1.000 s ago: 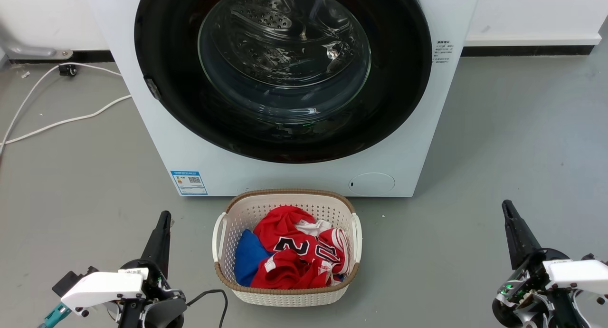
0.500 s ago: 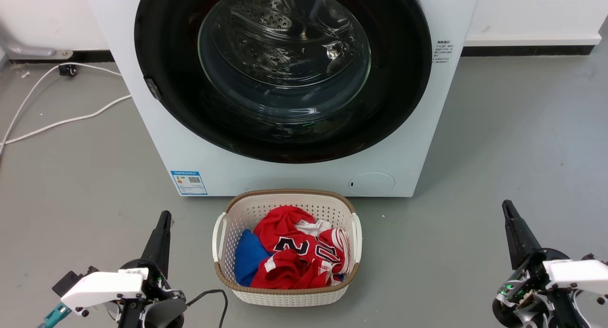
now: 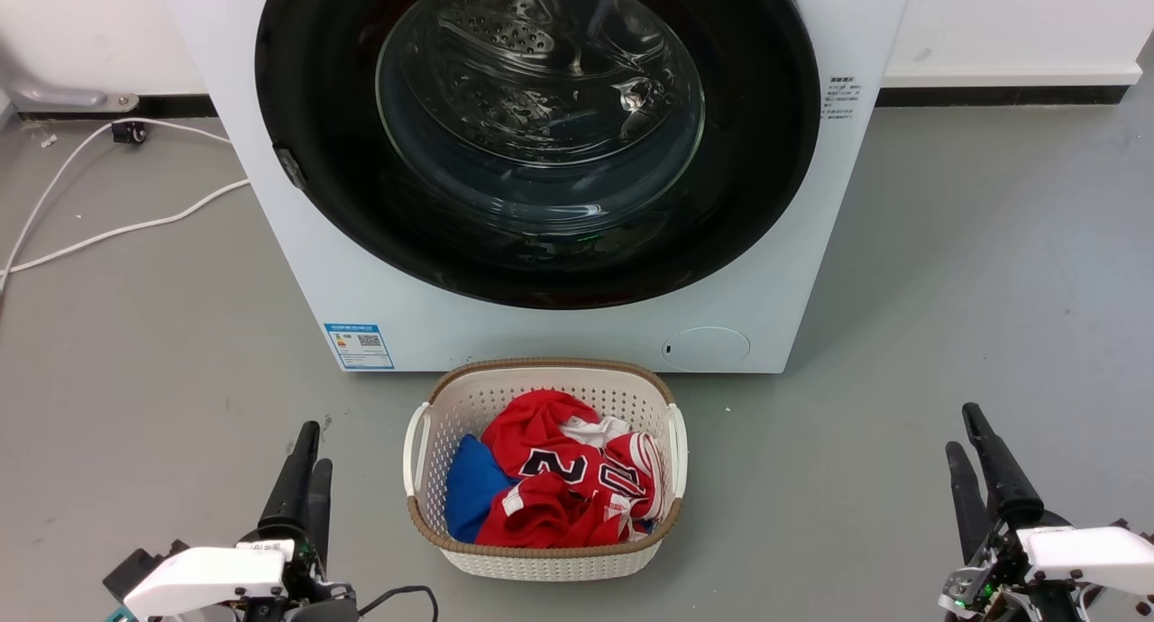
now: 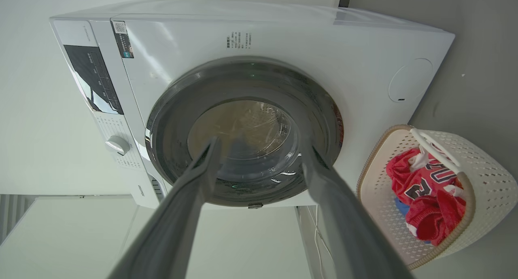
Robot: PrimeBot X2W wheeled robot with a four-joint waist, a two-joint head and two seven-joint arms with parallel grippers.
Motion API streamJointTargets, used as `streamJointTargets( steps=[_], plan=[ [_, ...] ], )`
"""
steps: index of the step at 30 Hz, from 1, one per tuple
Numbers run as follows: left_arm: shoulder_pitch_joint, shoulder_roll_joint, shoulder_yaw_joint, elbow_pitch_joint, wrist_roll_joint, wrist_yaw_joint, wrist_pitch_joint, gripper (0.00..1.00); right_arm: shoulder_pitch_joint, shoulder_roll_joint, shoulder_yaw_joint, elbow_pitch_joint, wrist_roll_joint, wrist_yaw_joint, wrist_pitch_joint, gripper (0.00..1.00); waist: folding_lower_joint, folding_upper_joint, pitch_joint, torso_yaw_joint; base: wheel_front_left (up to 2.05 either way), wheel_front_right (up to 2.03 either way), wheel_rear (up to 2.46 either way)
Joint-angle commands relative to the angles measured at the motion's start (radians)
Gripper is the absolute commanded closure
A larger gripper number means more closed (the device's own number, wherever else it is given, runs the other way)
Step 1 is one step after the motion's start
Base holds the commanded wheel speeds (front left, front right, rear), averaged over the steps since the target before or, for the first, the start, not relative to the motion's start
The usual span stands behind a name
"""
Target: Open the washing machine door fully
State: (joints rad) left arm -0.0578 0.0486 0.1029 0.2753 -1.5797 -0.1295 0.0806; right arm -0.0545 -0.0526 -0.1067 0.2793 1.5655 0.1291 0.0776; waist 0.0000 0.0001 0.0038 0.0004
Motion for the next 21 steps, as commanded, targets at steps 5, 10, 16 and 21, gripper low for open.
streamJointTargets(
  steps=[5,10,16,21],
  plan=[
    [-0.009,0.002,-0.005,-0.066,0.124,0.020,-0.034,0.00,0.002,-0.002,-0.008,-0.066,-0.136,0.001,-0.034,0.00,0.0000,-0.0001,0.001,0.001,0.00,0.00,0.00],
    [-0.003,0.002,-0.025,-0.109,0.239,0.052,-0.056,0.00,0.010,-0.002,-0.002,-0.113,-0.256,0.002,-0.056,0.00,0.0000,-0.0001,0.003,0.001,0.00,0.00,0.00],
    [0.006,0.002,-0.051,-0.144,0.394,0.090,-0.082,0.00,0.022,-0.002,0.011,-0.170,-0.413,0.002,-0.081,0.00,0.0000,-0.0001,0.004,0.002,0.00,0.00,0.00],
    [0.012,0.002,-0.066,-0.159,0.492,0.111,-0.098,0.00,0.029,-0.001,0.024,-0.205,-0.527,0.002,-0.097,0.00,0.0000,-0.0001,0.004,0.003,0.00,0.00,0.00]
  ],
)
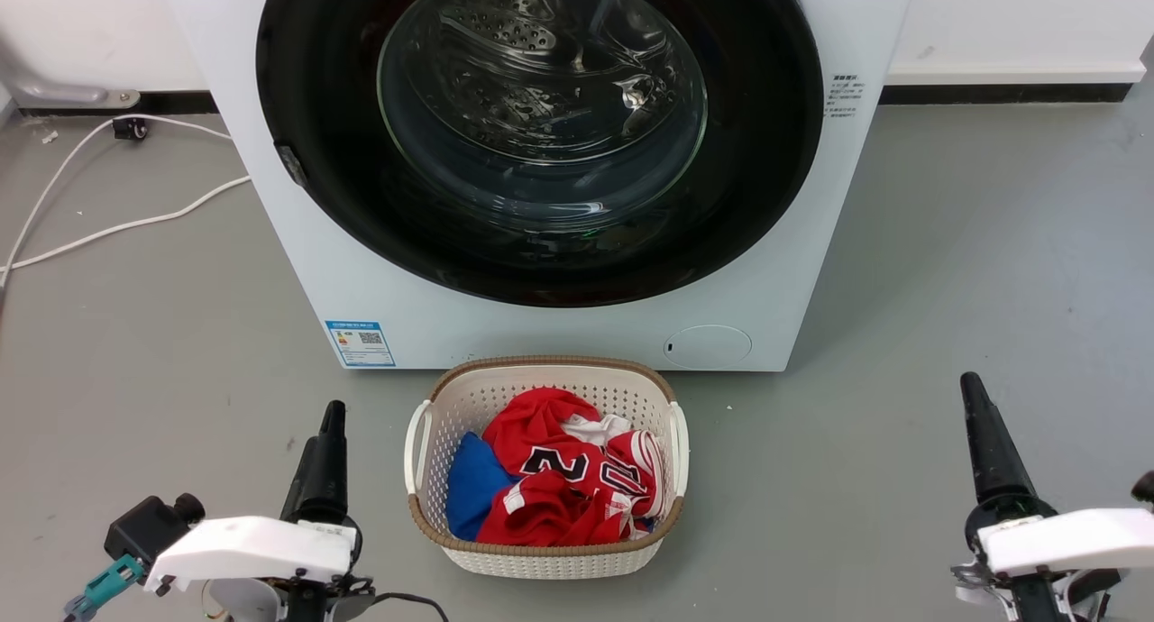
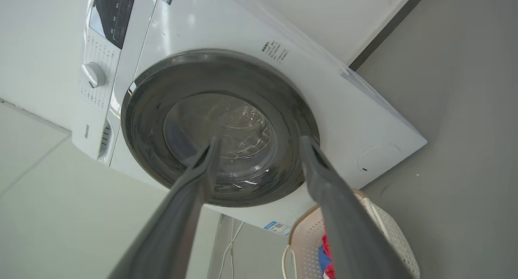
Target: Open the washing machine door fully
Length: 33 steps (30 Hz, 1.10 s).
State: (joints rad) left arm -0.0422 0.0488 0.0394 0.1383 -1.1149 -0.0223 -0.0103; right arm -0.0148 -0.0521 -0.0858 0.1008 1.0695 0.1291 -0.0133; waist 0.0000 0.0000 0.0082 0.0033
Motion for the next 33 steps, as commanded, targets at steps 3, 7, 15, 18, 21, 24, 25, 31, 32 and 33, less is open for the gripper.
streamJointTargets(
  steps=[3,7,15,18,21,24,25,31,32,33],
  plan=[
    [0.001,0.003,-0.013,-0.032,0.095,0.019,-0.018,0.00,-0.001,-0.002,0.017,-0.044,-0.121,0.002,-0.018,0.00,0.0000,0.0000,0.000,0.000,0.00,0.00,0.00],
    [0.006,0.010,-0.029,-0.042,0.175,0.041,-0.034,0.00,0.009,-0.002,0.032,-0.064,-0.227,0.002,-0.033,0.00,0.0000,0.0000,0.000,0.001,0.00,0.00,0.00],
    [0.017,0.028,-0.069,-0.055,0.295,0.069,-0.061,0.00,0.032,-0.001,0.043,-0.083,-0.379,0.002,-0.061,0.00,0.0000,0.0000,-0.001,0.003,0.00,0.00,0.00],
    [0.022,0.030,-0.082,-0.059,0.333,0.078,-0.071,0.00,0.039,-0.001,0.045,-0.093,-0.423,0.002,-0.071,0.00,0.0000,0.0000,-0.002,0.004,0.00,0.00,0.00],
    [0.026,0.032,-0.092,-0.064,0.371,0.087,-0.081,0.00,0.046,-0.001,0.040,-0.103,-0.457,0.002,-0.080,0.00,0.0000,0.0000,-0.003,0.005,0.00,0.00,0.00],
    [0.030,0.034,-0.101,-0.071,0.406,0.092,-0.091,0.00,0.050,-0.001,0.040,-0.114,-0.490,0.002,-0.089,0.00,0.0000,0.0000,-0.004,0.006,0.00,0.00,0.00],
    [0.031,0.035,-0.104,-0.073,0.419,0.094,-0.094,0.00,0.053,-0.001,0.041,-0.118,-0.499,0.002,-0.092,0.00,0.0000,0.0000,-0.005,0.006,0.00,0.00,0.00],
    [0.043,0.040,-0.119,-0.083,0.493,0.106,-0.111,0.00,0.073,0.000,0.035,-0.139,-0.561,0.002,-0.110,0.00,0.0000,0.0000,-0.007,0.007,0.00,0.00,0.00],
    [0.045,0.042,-0.121,-0.084,0.506,0.109,-0.114,0.00,0.075,0.000,0.034,-0.141,-0.571,0.002,-0.112,0.00,0.0000,0.0000,-0.008,0.007,0.00,0.00,0.00],
    [0.046,0.043,-0.122,-0.085,0.518,0.111,-0.117,0.00,0.077,0.000,0.033,-0.145,-0.582,0.002,-0.115,0.00,0.0000,0.0000,-0.008,0.006,0.00,0.00,0.00]
  ],
)
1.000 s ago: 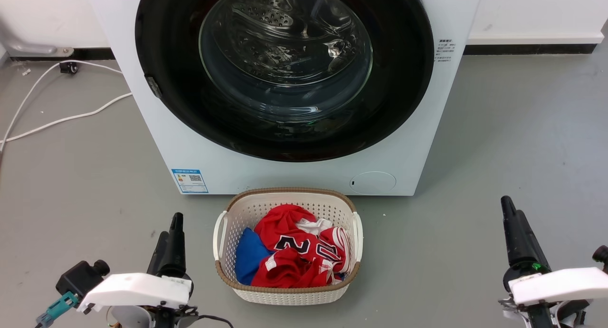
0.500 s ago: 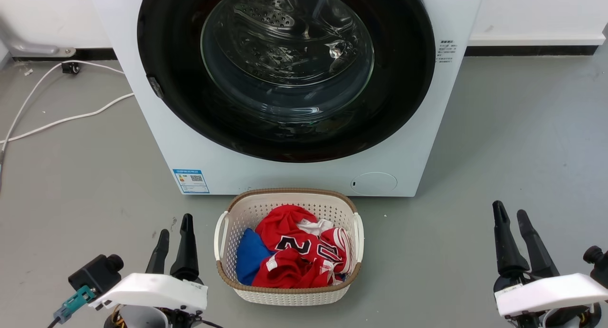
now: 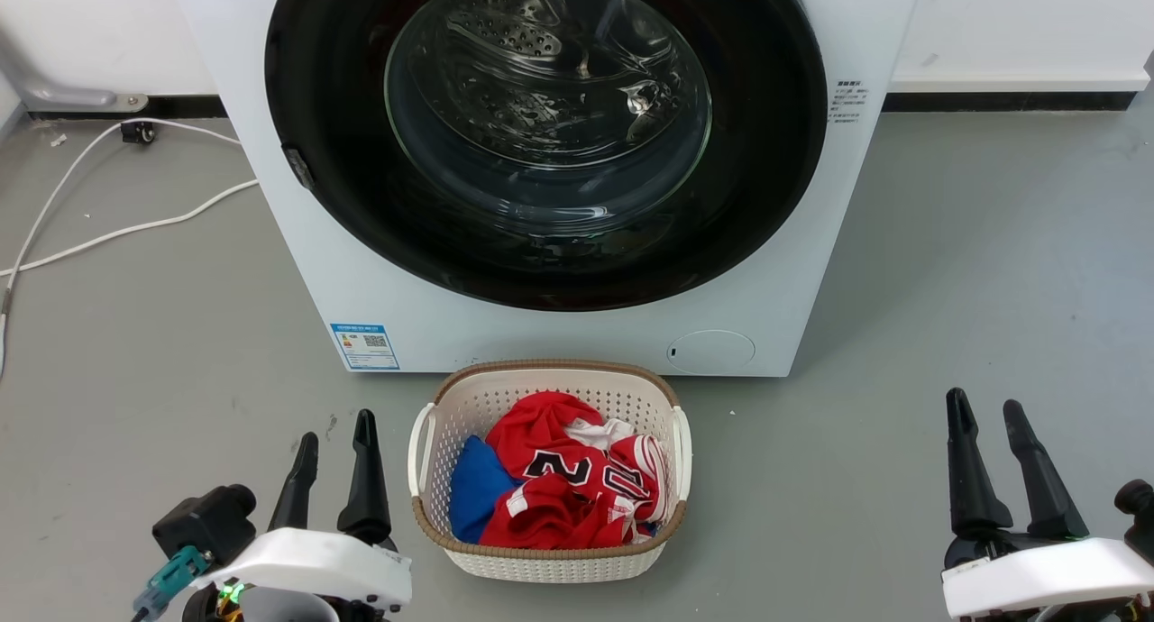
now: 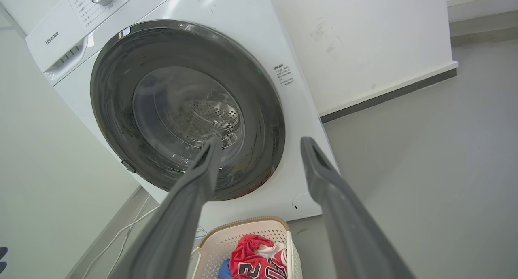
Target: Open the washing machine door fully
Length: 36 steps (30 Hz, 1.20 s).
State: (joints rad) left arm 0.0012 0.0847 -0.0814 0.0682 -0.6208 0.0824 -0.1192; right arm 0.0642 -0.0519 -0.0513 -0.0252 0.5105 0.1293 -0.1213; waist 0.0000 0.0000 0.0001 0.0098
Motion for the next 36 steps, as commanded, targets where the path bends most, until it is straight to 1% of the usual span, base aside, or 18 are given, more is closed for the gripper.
streamJointTargets(
  steps=[1,12,36],
  plan=[
    [0.004,0.008,-0.004,-0.015,0.036,0.008,-0.011,0.00,0.000,0.000,-0.002,-0.021,-0.034,0.002,-0.010,0.00,0.0000,0.0000,-0.001,0.000,0.00,0.00,0.00],
    [0.019,0.014,-0.029,-0.028,0.156,0.025,-0.040,0.00,0.025,0.000,-0.004,-0.063,-0.129,0.002,-0.040,0.00,0.0000,0.0000,-0.007,0.001,0.00,0.00,0.00],
    [0.050,0.006,-0.047,-0.045,0.378,0.027,-0.096,0.00,0.070,0.001,-0.018,-0.117,-0.296,0.002,-0.093,0.00,0.0000,0.0000,-0.009,0.001,0.00,0.00,0.00]
  ],
)
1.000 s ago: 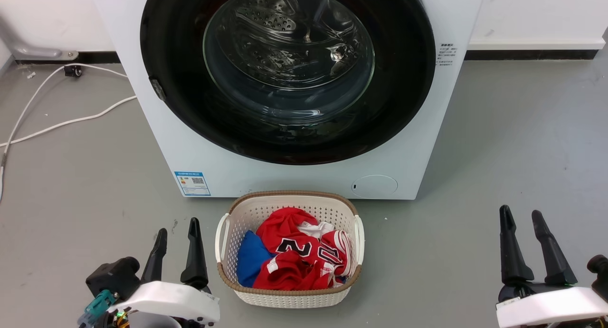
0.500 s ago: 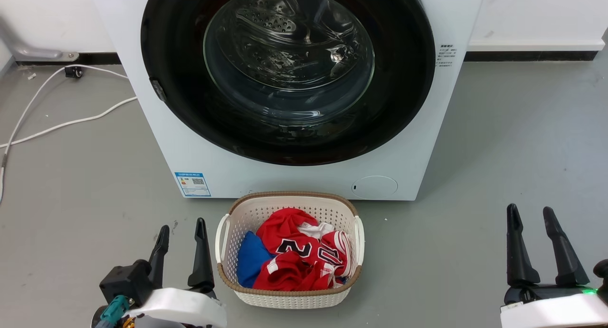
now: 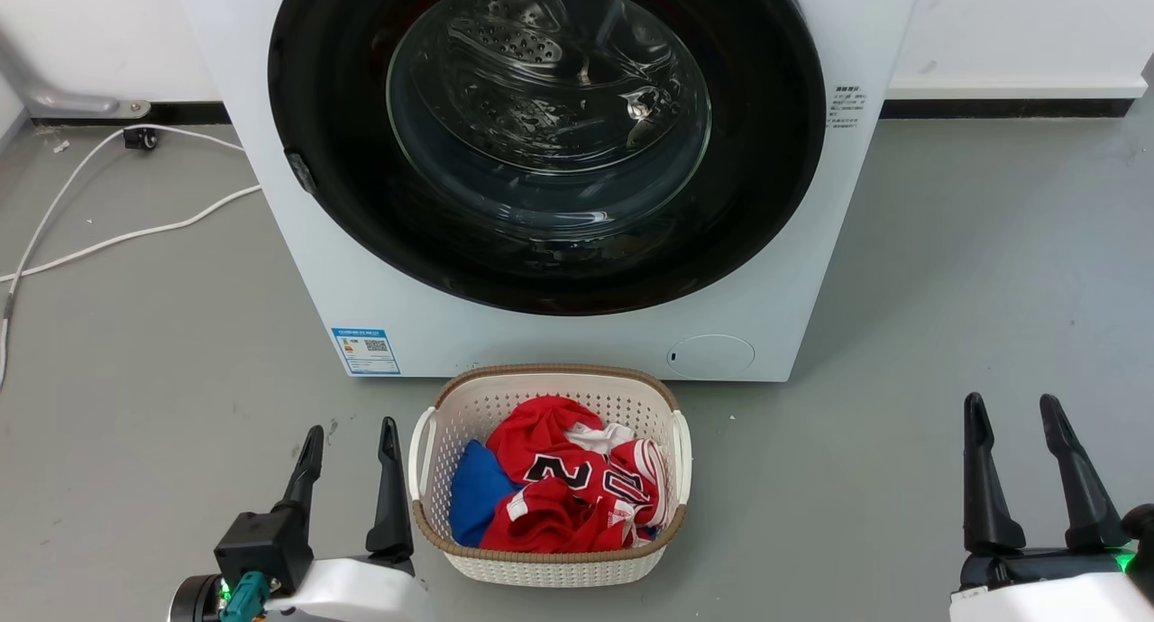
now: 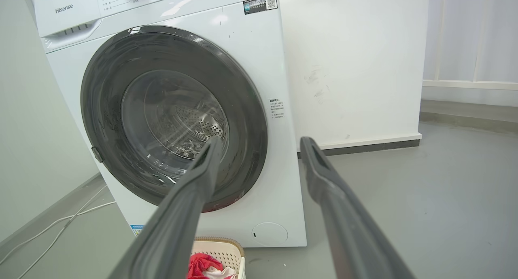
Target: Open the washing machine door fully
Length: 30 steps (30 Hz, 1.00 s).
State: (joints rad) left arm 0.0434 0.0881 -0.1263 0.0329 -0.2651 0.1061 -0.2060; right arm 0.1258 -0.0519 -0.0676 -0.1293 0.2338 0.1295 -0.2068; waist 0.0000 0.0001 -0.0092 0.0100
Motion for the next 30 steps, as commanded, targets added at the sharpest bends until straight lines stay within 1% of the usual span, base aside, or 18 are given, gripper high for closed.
streamJointTargets(
  steps=[1,8,19,30],
  plan=[
    [0.009,0.002,-0.002,-0.010,0.030,0.003,-0.011,0.00,0.010,0.002,0.000,-0.014,-0.029,0.002,-0.010,0.00,0.0000,-0.0001,0.000,0.001,0.00,0.00,0.00],
    [0.016,-0.005,0.000,-0.012,0.075,0.000,-0.023,0.00,0.021,0.002,-0.001,-0.023,-0.076,0.001,-0.023,0.00,0.0000,-0.0001,-0.001,0.003,0.00,0.00,0.00],
    [0.031,-0.016,0.005,-0.009,0.158,-0.008,-0.043,0.00,0.039,0.002,-0.005,-0.025,-0.092,0.001,-0.042,0.00,0.0000,-0.0001,-0.002,0.004,0.00,0.00,0.00],
    [0.042,-0.023,0.011,0.003,0.224,-0.014,-0.062,0.00,0.049,0.003,-0.002,-0.023,-0.139,0.001,-0.060,0.00,0.0000,-0.0001,-0.001,0.009,0.00,0.00,0.00]
  ],
)
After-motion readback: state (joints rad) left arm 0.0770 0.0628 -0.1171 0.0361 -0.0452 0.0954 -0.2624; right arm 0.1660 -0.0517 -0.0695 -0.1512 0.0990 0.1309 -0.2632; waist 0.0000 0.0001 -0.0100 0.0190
